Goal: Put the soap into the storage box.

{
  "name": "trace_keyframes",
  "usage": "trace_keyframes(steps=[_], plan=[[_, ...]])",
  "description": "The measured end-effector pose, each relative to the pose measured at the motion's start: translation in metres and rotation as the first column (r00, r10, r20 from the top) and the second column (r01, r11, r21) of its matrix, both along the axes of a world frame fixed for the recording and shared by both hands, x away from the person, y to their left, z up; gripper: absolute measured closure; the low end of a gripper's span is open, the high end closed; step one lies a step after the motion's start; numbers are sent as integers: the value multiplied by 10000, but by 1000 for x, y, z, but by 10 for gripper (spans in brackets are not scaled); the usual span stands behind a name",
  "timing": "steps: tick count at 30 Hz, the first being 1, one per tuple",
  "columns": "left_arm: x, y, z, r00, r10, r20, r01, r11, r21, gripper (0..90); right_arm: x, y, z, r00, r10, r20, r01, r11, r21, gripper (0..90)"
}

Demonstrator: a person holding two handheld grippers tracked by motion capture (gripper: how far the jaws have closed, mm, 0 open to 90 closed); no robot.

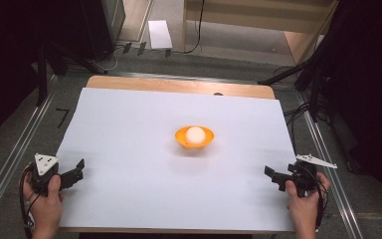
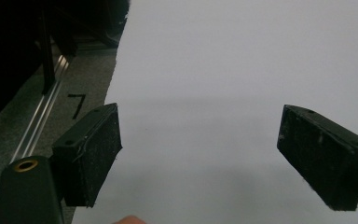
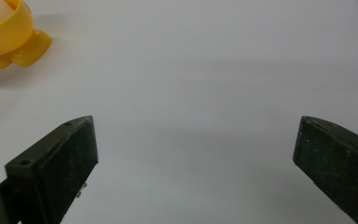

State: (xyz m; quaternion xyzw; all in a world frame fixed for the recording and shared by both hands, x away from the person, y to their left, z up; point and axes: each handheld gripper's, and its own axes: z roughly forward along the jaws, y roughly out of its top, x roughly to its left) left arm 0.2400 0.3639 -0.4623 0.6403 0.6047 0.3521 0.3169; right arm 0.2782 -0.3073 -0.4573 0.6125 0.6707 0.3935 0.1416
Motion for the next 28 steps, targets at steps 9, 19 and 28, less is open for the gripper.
trace_keyframes(steps=[9, 19, 28], plan=[[1, 1, 0, 10000, -25, -36, 25, 10000, -84, 145, -25, -23, -9, 9978, -646, 119, 646, 9979, -5, 68], [0, 1, 0, 10000, 64, -37, -64, 10000, -7, 143, -41, -48, -15, 9892, -1254, 753, 1159, 9860, 1201, 131], [0, -3, 0, 9999, 101, 12, -101, 9996, 257, 143, -40, -48, -20, 9889, -1234, 830, 1094, 9817, 1559, 148]])
